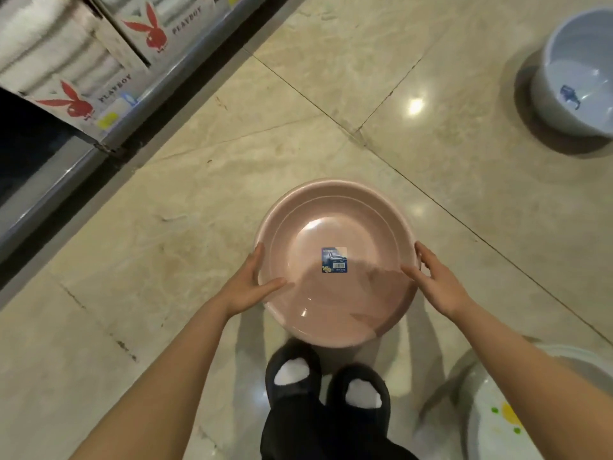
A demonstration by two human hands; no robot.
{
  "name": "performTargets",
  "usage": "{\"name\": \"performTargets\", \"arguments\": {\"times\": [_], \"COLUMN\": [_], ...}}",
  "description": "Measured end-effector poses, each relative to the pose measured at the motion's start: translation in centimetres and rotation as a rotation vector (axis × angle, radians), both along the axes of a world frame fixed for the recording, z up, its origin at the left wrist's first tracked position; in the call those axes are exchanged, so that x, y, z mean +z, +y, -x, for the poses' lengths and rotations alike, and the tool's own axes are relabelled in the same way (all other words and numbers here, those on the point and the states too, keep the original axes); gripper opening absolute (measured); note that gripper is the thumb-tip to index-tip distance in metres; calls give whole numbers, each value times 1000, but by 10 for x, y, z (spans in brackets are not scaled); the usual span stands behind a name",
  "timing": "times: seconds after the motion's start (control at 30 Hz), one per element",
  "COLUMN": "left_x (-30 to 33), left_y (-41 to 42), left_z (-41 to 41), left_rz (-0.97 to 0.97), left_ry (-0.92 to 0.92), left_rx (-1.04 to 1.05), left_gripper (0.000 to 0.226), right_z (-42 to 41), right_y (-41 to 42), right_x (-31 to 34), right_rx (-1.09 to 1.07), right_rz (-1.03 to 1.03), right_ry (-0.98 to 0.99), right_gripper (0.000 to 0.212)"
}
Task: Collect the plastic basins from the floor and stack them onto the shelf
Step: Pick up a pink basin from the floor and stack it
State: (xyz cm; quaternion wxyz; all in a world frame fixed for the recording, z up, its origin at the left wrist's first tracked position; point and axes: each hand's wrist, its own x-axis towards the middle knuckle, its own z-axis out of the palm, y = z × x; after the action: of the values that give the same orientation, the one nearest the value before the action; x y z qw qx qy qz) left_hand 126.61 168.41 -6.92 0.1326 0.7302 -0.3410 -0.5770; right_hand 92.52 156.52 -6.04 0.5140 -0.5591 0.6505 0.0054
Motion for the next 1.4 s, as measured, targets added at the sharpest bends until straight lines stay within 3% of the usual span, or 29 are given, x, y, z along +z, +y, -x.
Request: {"name": "performTargets", "arguments": {"times": [0.23,0.4,0.53,0.67,0.8,1.03,1.2,1.4], "left_x": [8,-17,-31,0,82,294,432,533], "left_y": [-10,-31,-39,-42,-49,-88,-126,-173], "left_z": [-2,-5,-8,-14,-18,-28,-28,-16], "left_rz": [97,130,125,80,100,177,225,295], "left_ry": [-81,-46,-2,-7,8,-67,-54,-35], "left_rx": [94,76,133,82,14,-83,-63,-142], "left_gripper": [97,103,107,109,108,102,89,87], "right_z": [5,-16,-28,-24,-26,-25,-22,-8], "right_y": [12,-6,-11,-9,-15,-33,-44,-61], "right_x": [0,-16,-32,-9,74,292,421,528], "right_rx": [-10,32,-158,-229,-185,-115,-234,-388], "right_rz": [-6,59,18,-41,-6,89,98,155], "right_ry": [7,-121,-145,-182,-202,-164,-122,-159], "right_gripper": [69,63,90,75,56,64,68,68]}}
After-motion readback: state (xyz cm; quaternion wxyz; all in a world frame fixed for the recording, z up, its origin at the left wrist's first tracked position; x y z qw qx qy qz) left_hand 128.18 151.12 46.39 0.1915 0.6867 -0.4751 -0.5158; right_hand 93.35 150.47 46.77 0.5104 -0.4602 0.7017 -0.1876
